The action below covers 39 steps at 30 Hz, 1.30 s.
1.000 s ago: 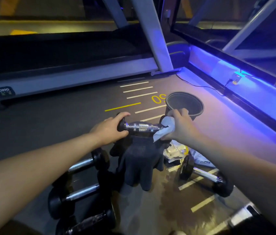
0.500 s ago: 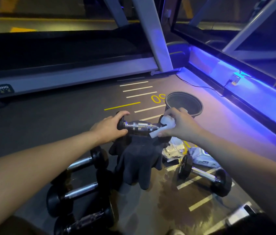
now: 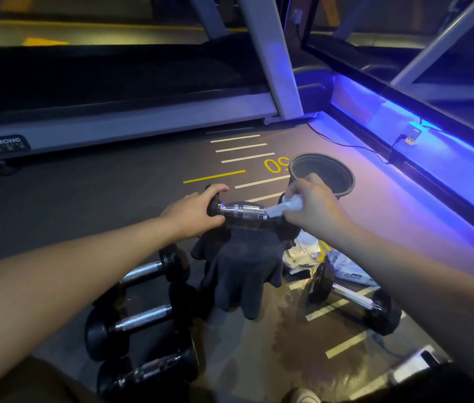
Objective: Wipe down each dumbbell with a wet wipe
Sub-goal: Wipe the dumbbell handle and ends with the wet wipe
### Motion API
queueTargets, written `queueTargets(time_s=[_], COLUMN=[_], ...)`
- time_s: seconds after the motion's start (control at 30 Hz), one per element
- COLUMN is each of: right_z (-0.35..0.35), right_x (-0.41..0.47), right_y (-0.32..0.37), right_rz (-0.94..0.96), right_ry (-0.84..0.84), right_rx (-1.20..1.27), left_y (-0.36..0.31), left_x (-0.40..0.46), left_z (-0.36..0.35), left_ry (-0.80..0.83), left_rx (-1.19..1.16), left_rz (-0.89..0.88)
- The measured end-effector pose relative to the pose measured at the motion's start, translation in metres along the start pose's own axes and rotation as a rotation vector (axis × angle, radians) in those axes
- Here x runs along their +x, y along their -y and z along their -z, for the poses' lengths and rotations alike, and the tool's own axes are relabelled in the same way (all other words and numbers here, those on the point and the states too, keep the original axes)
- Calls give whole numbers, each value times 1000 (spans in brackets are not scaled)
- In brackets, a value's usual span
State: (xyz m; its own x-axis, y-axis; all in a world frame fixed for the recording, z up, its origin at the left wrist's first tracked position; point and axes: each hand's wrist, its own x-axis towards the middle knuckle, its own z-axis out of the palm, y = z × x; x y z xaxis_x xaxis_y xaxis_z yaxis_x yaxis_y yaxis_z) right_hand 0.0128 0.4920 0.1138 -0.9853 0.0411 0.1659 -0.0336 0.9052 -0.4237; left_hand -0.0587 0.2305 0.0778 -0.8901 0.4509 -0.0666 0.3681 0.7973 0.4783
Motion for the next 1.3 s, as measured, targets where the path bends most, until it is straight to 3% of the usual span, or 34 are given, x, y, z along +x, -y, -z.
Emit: queueTargets(time_s=[0.6,0.77,1.3], right_z=[-57,-56,-68], right_x=[23,28,33], right_y=[61,58,60], right_rz=[347,303,121], right_ry=[176,158,172], right_rx=[118,200,141], left_y=[8,14,19], left_x=[3,3,-5], left_z=[-1,-1,9], left_ry=[51,86,161], left_rx=[-69,-108,-131], left_rz=[-41,-10,-63])
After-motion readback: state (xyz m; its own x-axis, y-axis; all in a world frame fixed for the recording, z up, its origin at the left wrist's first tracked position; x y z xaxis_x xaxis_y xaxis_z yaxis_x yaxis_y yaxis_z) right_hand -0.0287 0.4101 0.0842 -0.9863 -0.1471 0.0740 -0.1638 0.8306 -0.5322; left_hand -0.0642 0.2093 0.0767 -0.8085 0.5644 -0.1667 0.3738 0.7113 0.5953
